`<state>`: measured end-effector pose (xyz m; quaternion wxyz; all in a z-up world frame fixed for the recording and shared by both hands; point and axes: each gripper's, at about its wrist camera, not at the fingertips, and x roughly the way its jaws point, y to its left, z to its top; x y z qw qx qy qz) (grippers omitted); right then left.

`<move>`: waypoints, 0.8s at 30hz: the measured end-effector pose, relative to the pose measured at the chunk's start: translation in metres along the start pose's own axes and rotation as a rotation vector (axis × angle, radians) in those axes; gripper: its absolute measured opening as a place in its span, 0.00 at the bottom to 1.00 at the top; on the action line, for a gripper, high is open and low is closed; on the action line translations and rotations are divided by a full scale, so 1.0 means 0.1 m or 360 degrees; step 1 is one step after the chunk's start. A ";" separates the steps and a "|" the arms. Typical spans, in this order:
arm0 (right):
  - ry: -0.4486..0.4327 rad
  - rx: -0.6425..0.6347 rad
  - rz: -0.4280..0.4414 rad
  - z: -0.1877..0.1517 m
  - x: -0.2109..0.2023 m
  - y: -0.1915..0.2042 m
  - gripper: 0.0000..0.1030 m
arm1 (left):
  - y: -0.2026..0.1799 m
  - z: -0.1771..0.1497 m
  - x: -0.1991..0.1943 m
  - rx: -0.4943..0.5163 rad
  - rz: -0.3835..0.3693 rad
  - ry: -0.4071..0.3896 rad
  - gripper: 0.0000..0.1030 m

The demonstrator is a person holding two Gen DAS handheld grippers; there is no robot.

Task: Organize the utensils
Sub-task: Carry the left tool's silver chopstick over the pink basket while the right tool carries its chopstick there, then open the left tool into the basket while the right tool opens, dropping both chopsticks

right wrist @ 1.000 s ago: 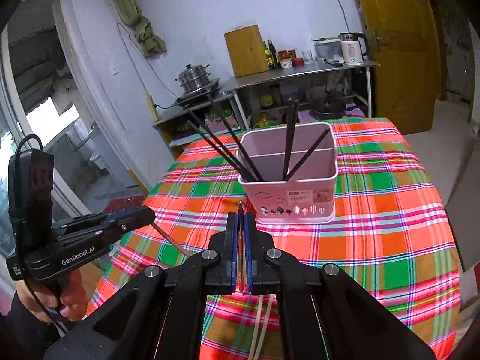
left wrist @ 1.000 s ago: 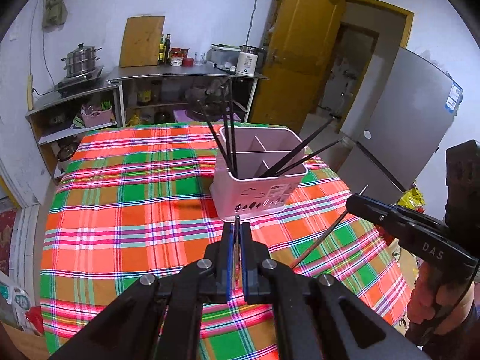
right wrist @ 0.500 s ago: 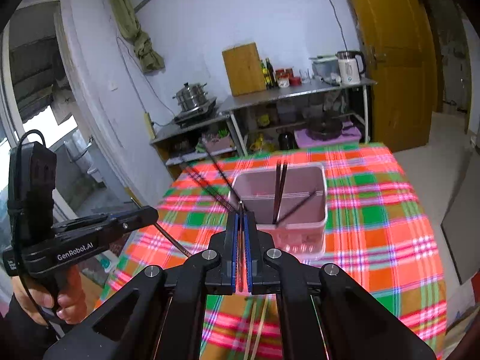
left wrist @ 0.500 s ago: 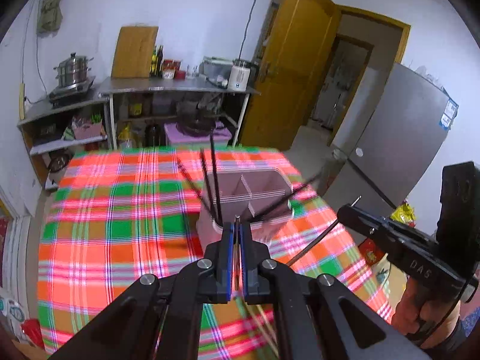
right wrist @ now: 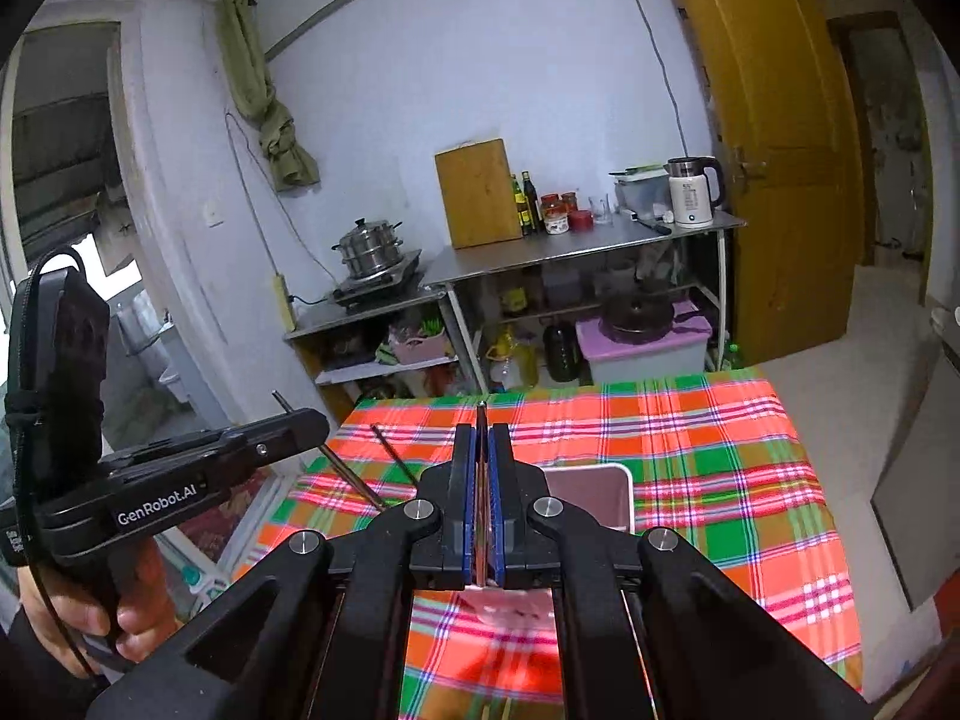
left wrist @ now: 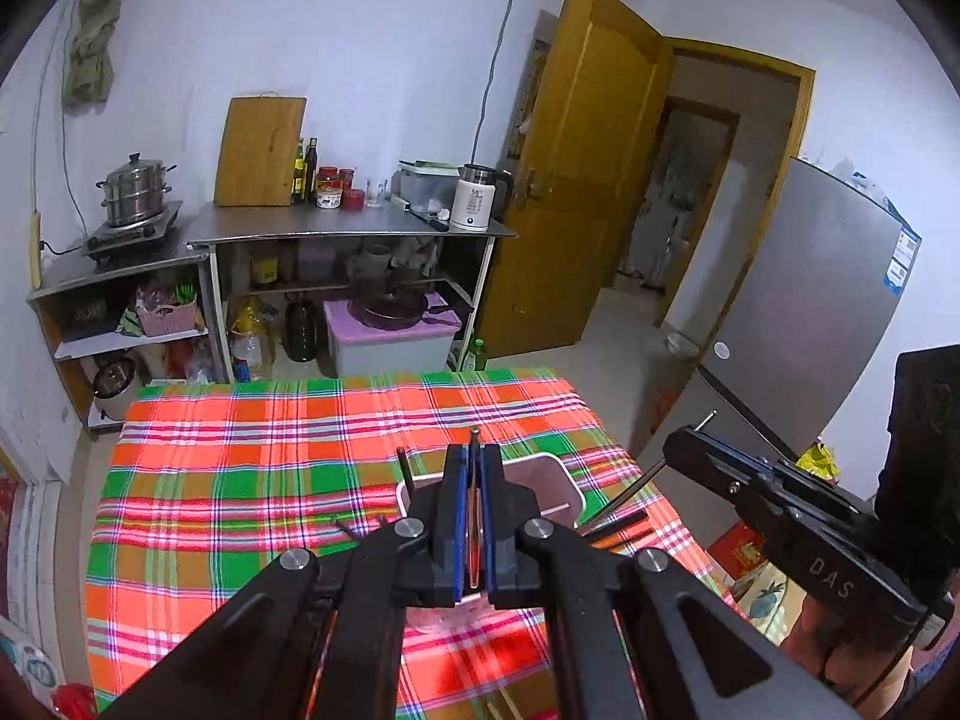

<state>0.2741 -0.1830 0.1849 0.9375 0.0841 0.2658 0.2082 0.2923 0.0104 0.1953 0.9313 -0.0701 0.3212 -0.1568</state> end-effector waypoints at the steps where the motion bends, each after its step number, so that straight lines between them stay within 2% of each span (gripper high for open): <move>1: 0.0006 -0.0002 -0.0006 0.00 0.04 0.00 0.04 | 0.01 0.00 0.05 -0.0004 0.0004 0.0008 0.04; 13: 0.0129 -0.0034 -0.0054 -0.22 0.48 -0.05 0.04 | 0.17 -0.21 0.54 -0.0034 0.0006 0.0127 0.04; 24: 0.0159 -0.0144 -0.0071 -0.22 0.58 0.03 0.04 | 0.25 -0.33 0.76 -0.0035 0.0009 0.0198 0.04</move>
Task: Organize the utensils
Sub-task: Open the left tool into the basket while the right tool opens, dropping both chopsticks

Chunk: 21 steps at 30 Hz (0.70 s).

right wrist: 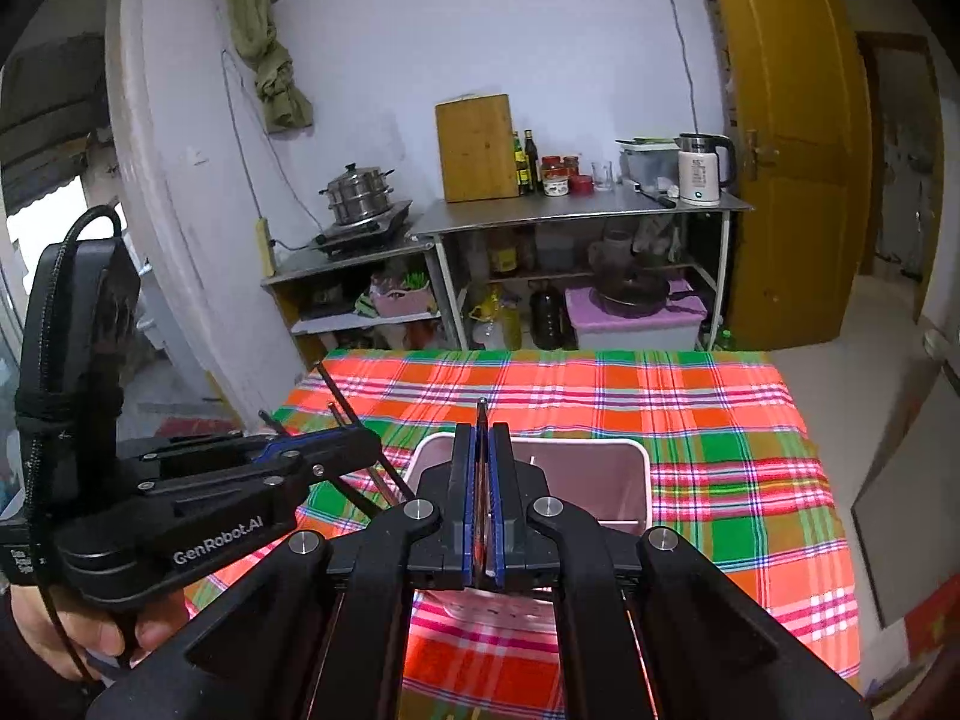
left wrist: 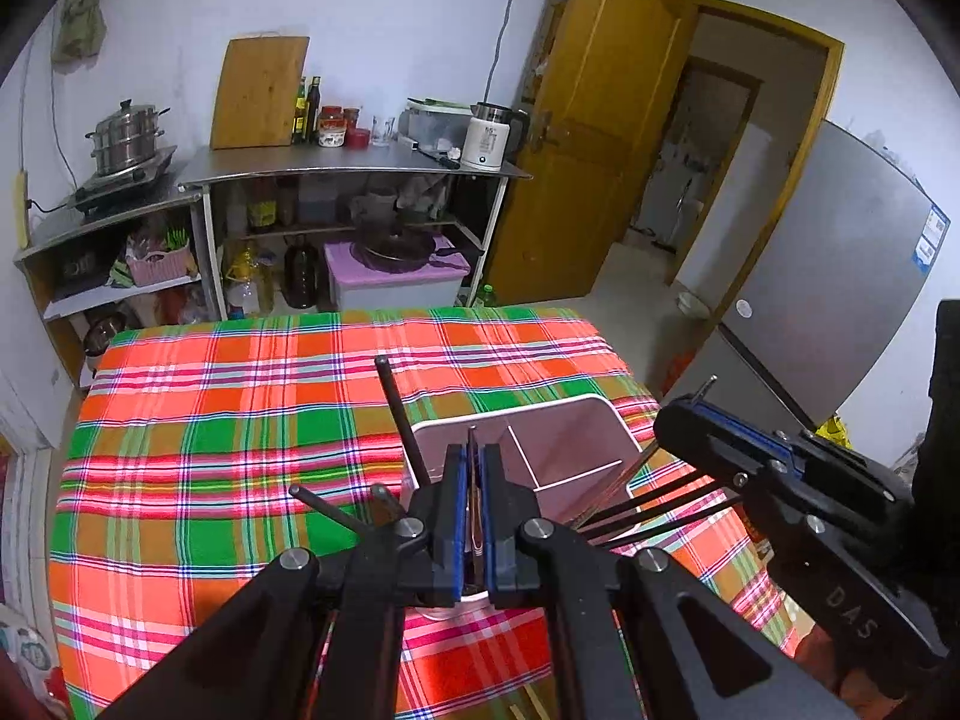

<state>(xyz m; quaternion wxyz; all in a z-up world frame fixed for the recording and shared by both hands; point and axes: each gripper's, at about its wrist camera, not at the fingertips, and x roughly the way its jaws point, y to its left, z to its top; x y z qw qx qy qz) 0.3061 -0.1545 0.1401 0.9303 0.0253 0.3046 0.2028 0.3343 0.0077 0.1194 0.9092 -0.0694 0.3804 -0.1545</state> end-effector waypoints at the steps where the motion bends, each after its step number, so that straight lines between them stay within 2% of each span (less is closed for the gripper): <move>1: 0.0002 -0.0005 -0.0001 0.00 0.00 0.00 0.04 | 0.01 0.00 0.00 -0.0005 -0.0001 0.0002 0.04; 8: 0.0024 -0.0018 -0.0021 0.01 0.00 0.01 0.04 | -0.01 -0.05 -0.05 0.0009 0.0009 -0.0008 0.04; 11: 0.0019 -0.0021 -0.0016 0.01 -0.03 0.02 0.11 | -0.01 -0.05 -0.10 0.0002 0.0006 -0.0016 0.04; 21: -0.0069 0.0014 0.0031 0.04 -0.34 0.01 0.13 | 0.00 -0.02 -0.51 -0.0010 0.0005 -0.0141 0.05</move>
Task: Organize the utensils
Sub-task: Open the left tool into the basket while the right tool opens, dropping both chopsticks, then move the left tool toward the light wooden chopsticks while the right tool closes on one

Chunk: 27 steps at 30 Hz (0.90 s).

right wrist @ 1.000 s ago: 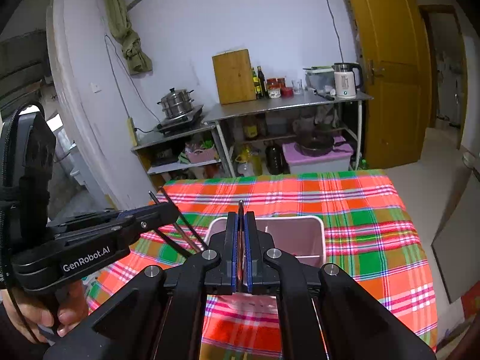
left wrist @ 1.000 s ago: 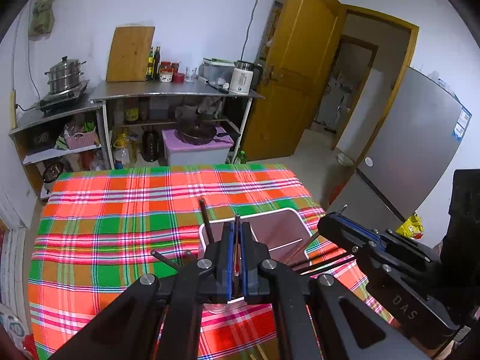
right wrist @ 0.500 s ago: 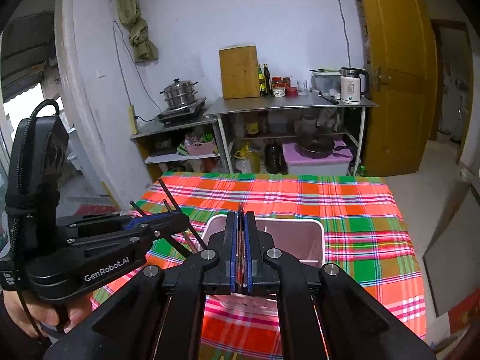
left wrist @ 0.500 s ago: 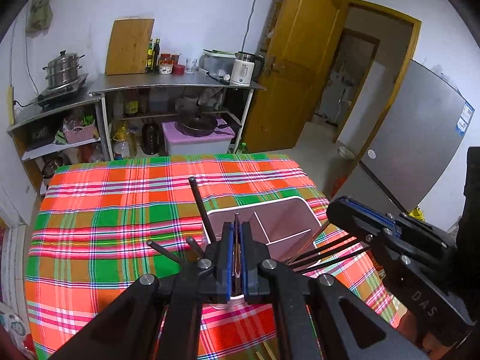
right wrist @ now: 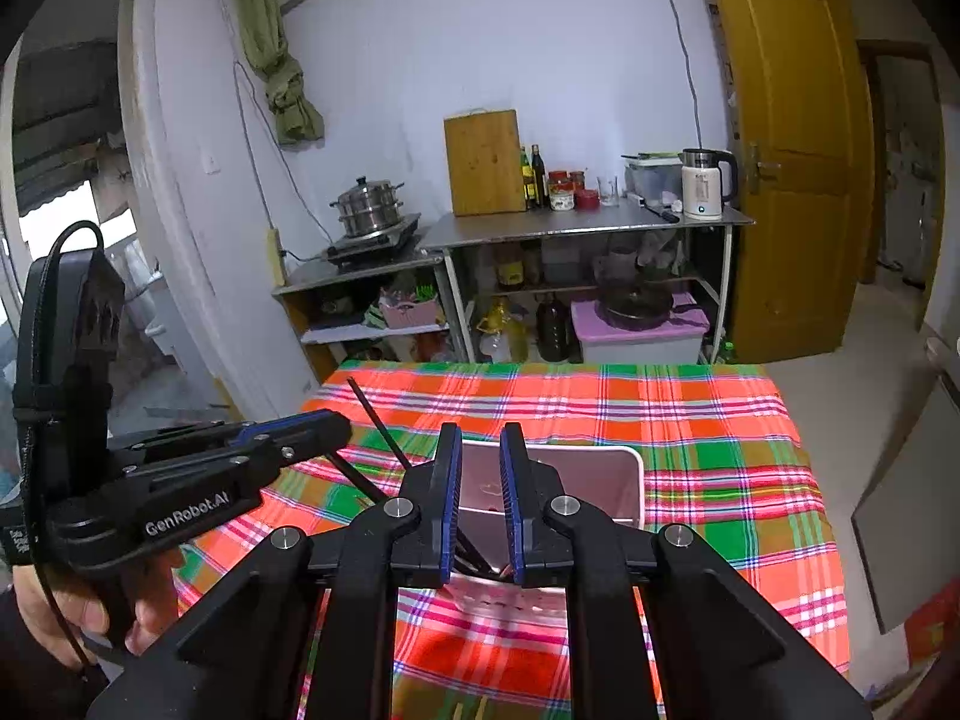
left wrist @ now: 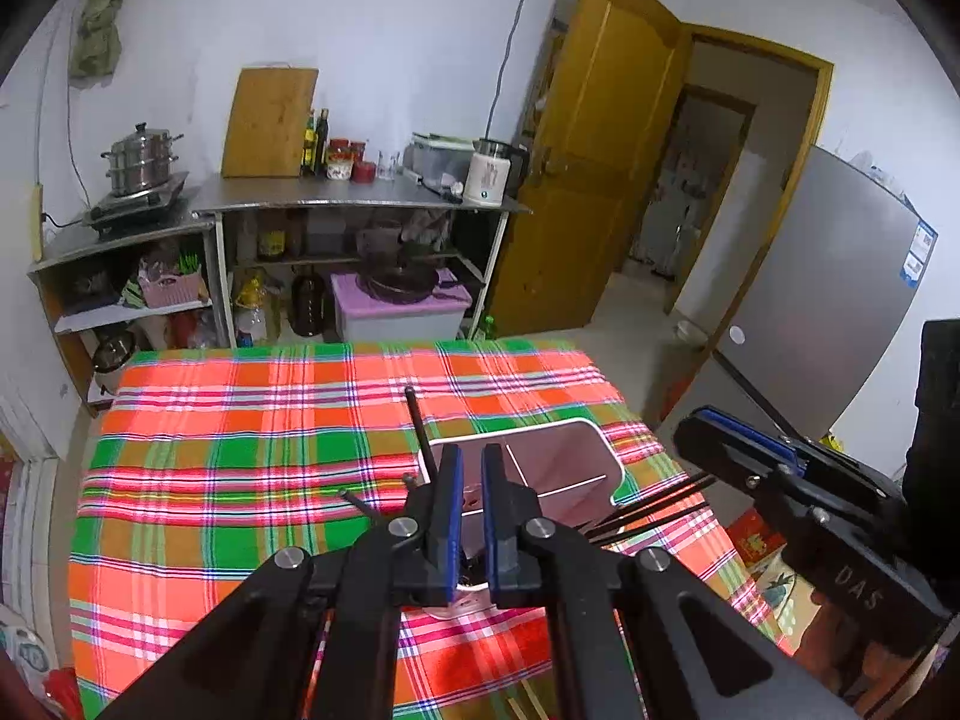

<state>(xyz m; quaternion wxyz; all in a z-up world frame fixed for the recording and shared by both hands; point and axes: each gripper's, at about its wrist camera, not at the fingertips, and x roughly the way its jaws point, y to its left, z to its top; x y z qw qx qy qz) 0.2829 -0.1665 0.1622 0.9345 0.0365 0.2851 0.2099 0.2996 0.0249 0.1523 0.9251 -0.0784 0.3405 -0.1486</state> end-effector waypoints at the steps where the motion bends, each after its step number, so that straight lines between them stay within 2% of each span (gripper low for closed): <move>1: -0.0010 0.0005 0.0003 -0.01 -0.05 -0.01 0.13 | 0.00 -0.01 -0.06 -0.0007 -0.0005 -0.0014 0.05; 10: -0.0097 0.0030 0.0012 -0.25 -0.63 -0.03 0.13 | -0.10 -0.32 -0.58 0.0036 0.0001 -0.0119 0.05; 15: -0.0095 0.0051 0.0031 -0.48 -0.85 -0.04 0.13 | -0.20 -0.64 -0.83 0.0054 0.0000 -0.0149 0.05; 21: -0.0051 0.0081 0.0048 -0.84 -1.03 -0.05 0.13 | -0.25 -1.08 -1.01 0.0060 -0.0024 -0.0132 0.05; 27: 0.0036 0.0141 0.0069 -1.24 -1.04 -0.15 0.13 | -0.20 -1.51 -1.01 0.0022 -0.0034 -0.0079 0.05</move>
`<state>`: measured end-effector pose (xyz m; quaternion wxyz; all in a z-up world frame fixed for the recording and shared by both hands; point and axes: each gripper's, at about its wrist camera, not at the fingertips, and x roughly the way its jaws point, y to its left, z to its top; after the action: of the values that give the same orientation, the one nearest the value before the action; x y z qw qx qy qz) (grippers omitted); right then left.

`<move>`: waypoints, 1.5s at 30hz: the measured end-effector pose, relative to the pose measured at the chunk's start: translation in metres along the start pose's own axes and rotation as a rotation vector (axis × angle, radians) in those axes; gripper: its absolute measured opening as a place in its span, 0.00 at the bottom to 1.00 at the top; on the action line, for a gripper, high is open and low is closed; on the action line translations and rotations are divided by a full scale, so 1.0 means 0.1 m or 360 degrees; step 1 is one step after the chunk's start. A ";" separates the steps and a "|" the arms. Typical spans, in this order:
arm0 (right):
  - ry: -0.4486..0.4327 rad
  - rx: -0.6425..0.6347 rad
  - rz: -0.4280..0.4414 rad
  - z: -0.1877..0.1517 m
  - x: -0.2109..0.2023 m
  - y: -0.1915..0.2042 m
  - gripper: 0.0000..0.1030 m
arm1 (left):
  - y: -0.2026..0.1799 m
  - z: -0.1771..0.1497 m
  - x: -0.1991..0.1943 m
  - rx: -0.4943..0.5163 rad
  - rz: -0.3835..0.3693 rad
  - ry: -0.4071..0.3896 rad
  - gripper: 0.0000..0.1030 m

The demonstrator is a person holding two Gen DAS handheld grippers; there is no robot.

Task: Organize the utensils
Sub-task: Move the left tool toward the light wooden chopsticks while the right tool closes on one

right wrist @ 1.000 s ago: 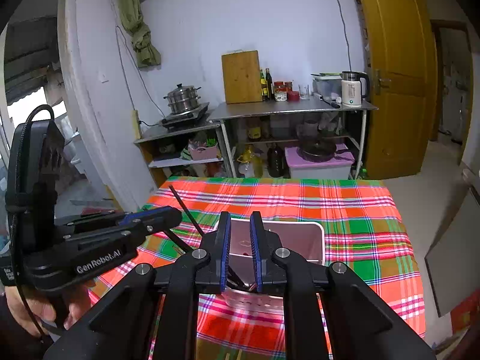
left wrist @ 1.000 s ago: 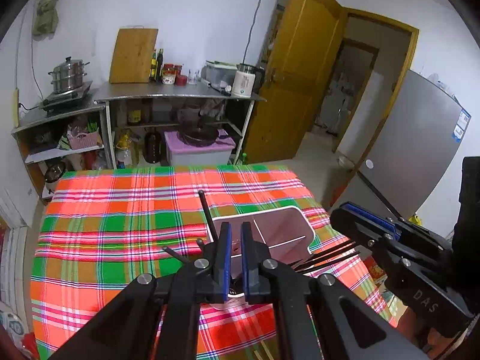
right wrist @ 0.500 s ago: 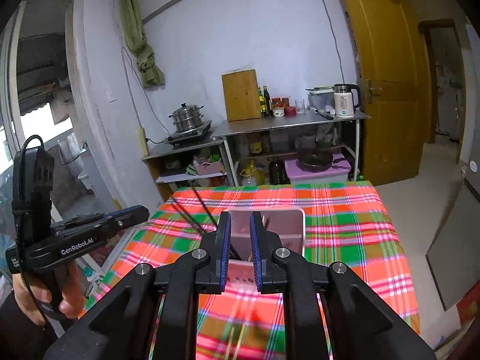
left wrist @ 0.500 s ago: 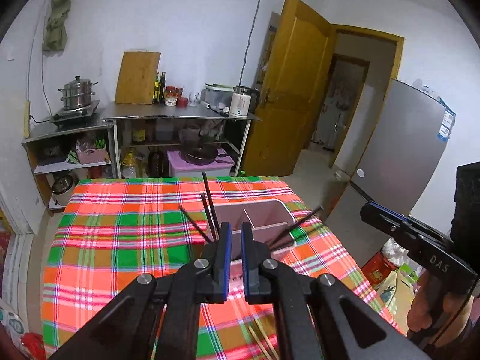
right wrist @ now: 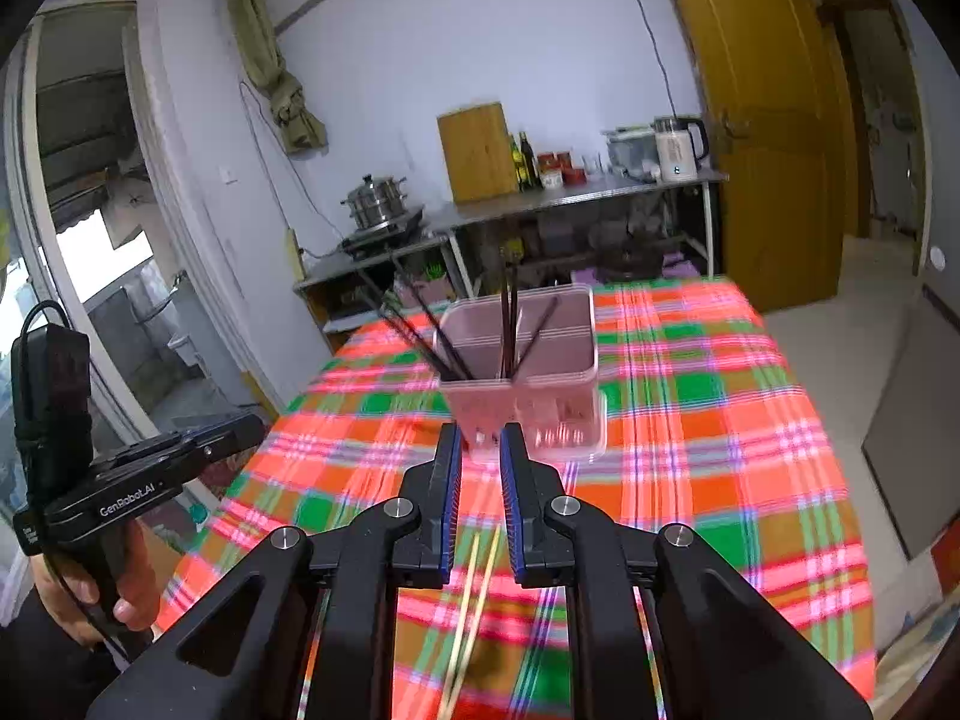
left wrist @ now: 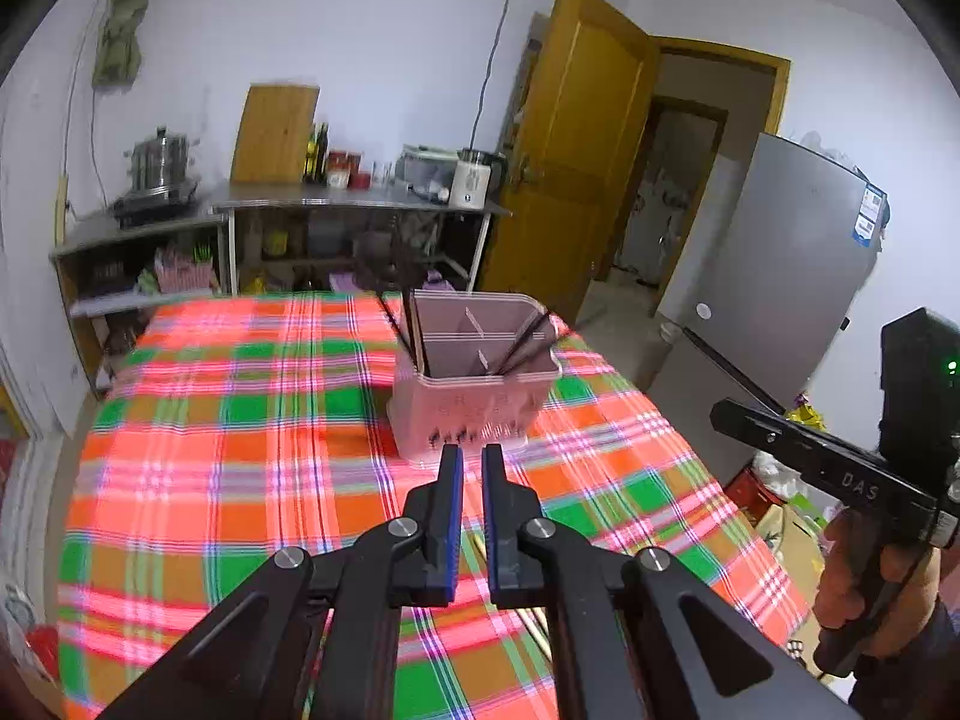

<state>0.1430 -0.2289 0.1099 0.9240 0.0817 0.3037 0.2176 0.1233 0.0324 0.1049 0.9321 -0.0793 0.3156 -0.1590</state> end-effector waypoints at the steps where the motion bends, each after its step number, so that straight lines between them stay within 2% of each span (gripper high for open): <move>1: 0.0020 0.0004 -0.0001 -0.07 0.01 -0.02 0.13 | 0.02 -0.08 0.01 -0.0014 0.0003 0.0012 0.05; 10: 0.0161 0.0049 0.0008 -0.43 0.20 -0.12 0.13 | 0.14 -0.50 0.16 -0.0094 -0.0009 0.0119 0.05; 15: 0.0222 0.0058 0.0015 -0.54 0.36 -0.12 0.13 | 0.19 -0.57 0.23 -0.0124 -0.0007 0.0149 0.05; 30: 0.0553 0.0043 0.0049 -1.02 1.13 -0.05 0.13 | 0.48 -0.82 0.50 -0.0247 0.0025 0.0287 0.05; 36: 0.0647 0.0028 0.0012 -1.12 1.37 -0.03 0.13 | 0.55 -0.87 0.58 -0.0283 0.0019 0.0321 0.05; 40: 0.0670 0.0050 0.0002 -1.17 1.43 -0.08 0.13 | 0.51 -0.87 0.67 -0.0289 -0.0010 0.0344 0.05; 42: 0.0668 0.0036 -0.0020 -1.18 1.42 -0.08 0.07 | 0.46 -0.86 0.74 -0.0298 -0.0039 0.0363 0.05; 45: 0.0668 0.0055 -0.0017 -1.19 1.36 -0.14 0.07 | 0.36 -0.85 0.90 -0.0319 -0.0096 0.0400 0.05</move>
<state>0.1751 -0.1775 -0.0614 0.8401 0.0490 0.4935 0.2198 0.1471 0.0307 -0.0215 0.8676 -0.1609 0.4414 -0.1632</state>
